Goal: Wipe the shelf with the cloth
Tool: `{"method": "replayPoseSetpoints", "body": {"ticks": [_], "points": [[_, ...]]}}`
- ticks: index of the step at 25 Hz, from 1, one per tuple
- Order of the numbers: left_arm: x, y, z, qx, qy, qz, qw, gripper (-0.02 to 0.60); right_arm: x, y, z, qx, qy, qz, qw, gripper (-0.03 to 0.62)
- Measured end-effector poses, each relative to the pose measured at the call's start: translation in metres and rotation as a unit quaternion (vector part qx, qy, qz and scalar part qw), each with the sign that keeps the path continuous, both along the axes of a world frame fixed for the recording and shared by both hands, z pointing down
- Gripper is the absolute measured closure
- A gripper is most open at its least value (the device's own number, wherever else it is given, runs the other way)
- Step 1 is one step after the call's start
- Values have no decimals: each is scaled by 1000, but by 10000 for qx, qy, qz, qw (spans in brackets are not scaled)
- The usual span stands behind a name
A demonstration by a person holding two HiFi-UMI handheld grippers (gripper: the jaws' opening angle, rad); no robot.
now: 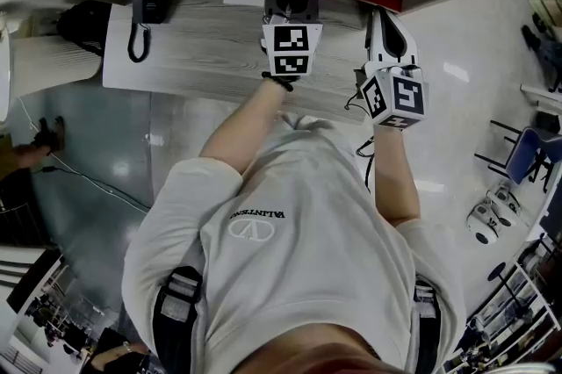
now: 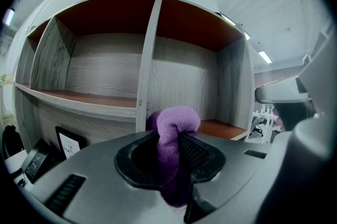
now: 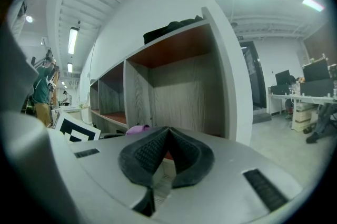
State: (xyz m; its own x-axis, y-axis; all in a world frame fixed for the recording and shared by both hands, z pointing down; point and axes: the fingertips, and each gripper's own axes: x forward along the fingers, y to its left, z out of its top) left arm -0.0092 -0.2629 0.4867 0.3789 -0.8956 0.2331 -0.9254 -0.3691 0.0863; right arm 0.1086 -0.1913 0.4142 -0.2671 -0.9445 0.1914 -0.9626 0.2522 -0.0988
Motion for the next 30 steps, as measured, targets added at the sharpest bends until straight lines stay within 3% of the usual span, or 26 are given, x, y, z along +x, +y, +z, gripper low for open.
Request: {"method": "replayPoseSetpoints", "body": {"ticks": [10,19,24,30], "points": [[0,9,0,186,-320,513,9980,499,39,21,-18,134,38,367,9992,593],[-19,48,-21,500,-594,930,9926,499,68,47,-21,150,107,544,9983,593],[-37,67,-45,668,-534,815,9930,499,88,62,-20,100,90,682,9976,592],[-71,74,-77,882,-219,385,9951,499,90,63,-39,314,96,757,9966,593]]}}
